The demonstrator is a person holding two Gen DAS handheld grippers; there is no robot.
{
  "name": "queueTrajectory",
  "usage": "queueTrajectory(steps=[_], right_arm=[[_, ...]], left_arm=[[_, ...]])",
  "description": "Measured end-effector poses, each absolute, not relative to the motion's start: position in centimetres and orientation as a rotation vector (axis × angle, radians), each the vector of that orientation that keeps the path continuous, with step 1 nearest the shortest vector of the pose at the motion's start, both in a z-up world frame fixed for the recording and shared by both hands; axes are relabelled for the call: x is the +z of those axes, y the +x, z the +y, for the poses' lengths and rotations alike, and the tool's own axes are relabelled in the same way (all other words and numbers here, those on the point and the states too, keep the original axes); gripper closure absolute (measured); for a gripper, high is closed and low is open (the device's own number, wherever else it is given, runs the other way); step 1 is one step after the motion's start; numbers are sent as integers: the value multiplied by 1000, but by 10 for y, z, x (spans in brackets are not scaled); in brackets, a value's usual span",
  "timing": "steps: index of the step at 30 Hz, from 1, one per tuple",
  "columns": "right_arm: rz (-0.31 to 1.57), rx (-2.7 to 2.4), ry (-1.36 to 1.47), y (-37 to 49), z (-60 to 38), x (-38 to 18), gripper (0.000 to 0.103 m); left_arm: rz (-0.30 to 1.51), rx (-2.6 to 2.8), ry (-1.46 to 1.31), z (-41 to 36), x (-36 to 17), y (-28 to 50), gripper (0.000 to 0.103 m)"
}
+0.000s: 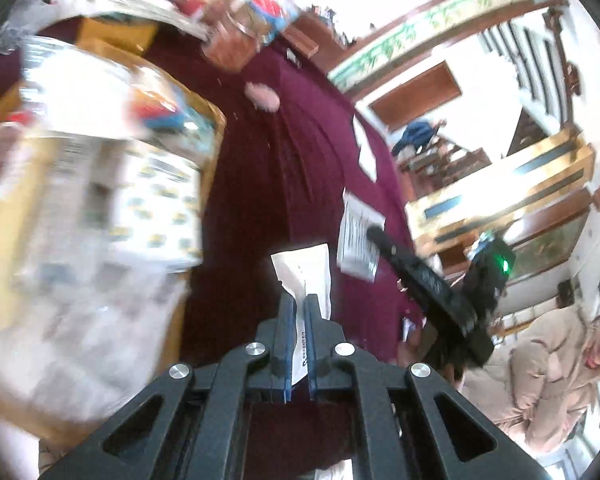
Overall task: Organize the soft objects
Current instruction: 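Carry both white packets over the tray and open both grippers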
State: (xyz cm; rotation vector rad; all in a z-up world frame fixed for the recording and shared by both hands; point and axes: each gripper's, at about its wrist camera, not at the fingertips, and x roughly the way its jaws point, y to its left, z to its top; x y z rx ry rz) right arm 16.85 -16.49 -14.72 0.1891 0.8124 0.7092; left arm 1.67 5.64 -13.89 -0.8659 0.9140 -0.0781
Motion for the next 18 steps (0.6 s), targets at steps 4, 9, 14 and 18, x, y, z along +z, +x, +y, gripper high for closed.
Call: queueTrajectory(steps=[4,9,14,18], right_arm=[[785,825,130,115,-135,-128,94],[782,924,91,76,-96,-115,94],[842,982,39,53,-43,-121,94],[859,998,-20,41,-8,-127,94]], left_arm=[[834,-75,-903,80,-125,-25,100],[769,-34,-906,115,-106,-67,100],[729,74,-925,163,-96,-89,100],[733,145,-894,189,-96,-97,102]])
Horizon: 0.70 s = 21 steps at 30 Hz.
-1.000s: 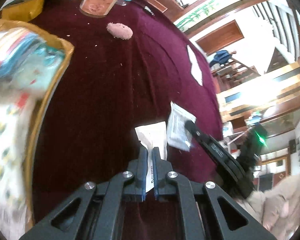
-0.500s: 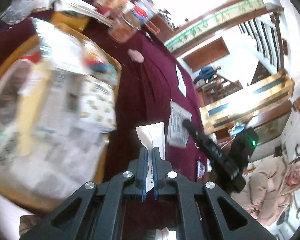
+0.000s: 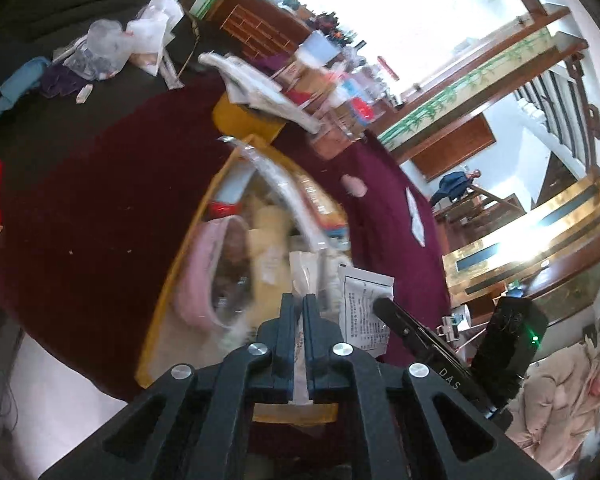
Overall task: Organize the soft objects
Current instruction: 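Carry both white packets over the tray and open both grippers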
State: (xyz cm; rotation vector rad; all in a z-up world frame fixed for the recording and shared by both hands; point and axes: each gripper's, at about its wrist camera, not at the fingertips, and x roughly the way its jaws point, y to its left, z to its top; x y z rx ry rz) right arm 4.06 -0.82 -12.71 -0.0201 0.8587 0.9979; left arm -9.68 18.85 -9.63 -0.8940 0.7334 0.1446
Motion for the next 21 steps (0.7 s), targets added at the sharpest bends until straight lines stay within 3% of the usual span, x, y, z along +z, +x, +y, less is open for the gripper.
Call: queueTrajectory(steps=[14,17,18,19,20,21], right_arm=[[888,978,-60,44,29,-141,93],[903,974,-67,47,34,-142,88],[912,990,-59,48,32,-142,83],[910,999,-50,48,29,-141,71],[896,1000,-41,46,24,-139,59],[870,1000,-32,43,17,-135,54]], left_arm=[[786,211,-903,219,-131,-106,102],[777,212,-876,213,-129,-106,100],[780,223,-848,209,-127,-104,97],[789,245,-800,203,-124,-102,84],[794,261,-757,196,-122,-100,58],[799,274,-713,190,-120,-98,43]])
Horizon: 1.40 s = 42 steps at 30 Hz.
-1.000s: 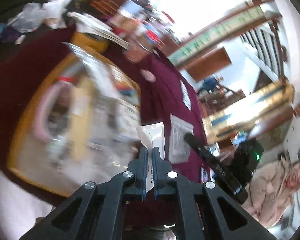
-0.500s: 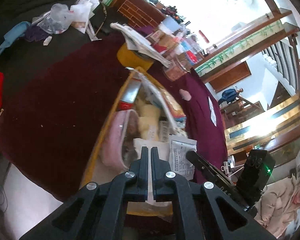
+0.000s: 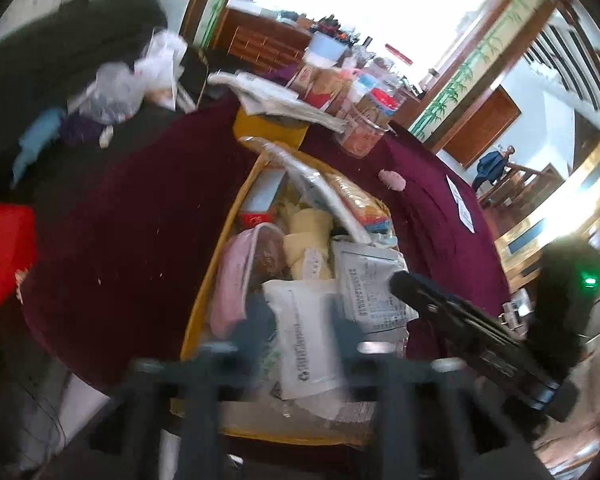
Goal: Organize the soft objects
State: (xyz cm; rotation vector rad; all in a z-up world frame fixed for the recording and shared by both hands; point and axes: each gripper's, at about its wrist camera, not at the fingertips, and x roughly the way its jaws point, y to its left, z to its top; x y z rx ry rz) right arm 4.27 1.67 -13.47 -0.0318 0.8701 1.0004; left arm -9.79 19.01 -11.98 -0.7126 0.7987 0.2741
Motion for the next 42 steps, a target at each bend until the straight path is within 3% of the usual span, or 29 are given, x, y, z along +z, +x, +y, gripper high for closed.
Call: queueTrajectory(steps=[1,4,8,19,42], right_arm=[[849,1001,-30,40,11,-131,48],[806,1007,-35,26,-12,-123,43],[801,947,-63,11,-37,-130,39],[810,960,-116,-14,-43,-130,29],[831,968,-165,-28,-21,-136,28]], left_arm=[[799,287,-667,182,-117,-95,26],[761,320,-600,169,-113,-94,21],[700,426,-434,143,-100,-94,6],[738,539,-146,101,-94,-80,3],[765,551,-170,111,-101,-81,2]])
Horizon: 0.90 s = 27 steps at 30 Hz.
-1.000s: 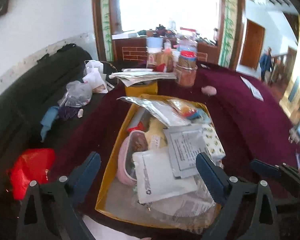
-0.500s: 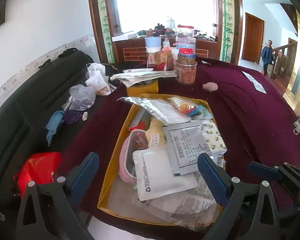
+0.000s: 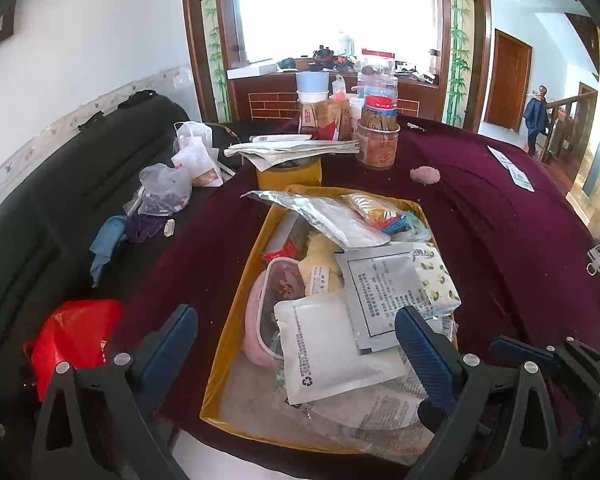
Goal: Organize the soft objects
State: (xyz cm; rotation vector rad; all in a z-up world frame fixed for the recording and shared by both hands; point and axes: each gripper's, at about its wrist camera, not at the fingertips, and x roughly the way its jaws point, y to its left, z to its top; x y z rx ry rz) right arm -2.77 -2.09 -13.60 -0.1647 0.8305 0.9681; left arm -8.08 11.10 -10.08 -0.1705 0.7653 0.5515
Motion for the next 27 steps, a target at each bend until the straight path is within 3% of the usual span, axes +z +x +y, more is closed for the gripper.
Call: queueTrajectory(steps=[27], right_arm=[[859,912,-138,-24,-24,-138,25]], left_arm=[[771,542,-179,111,-99,-82,2]])
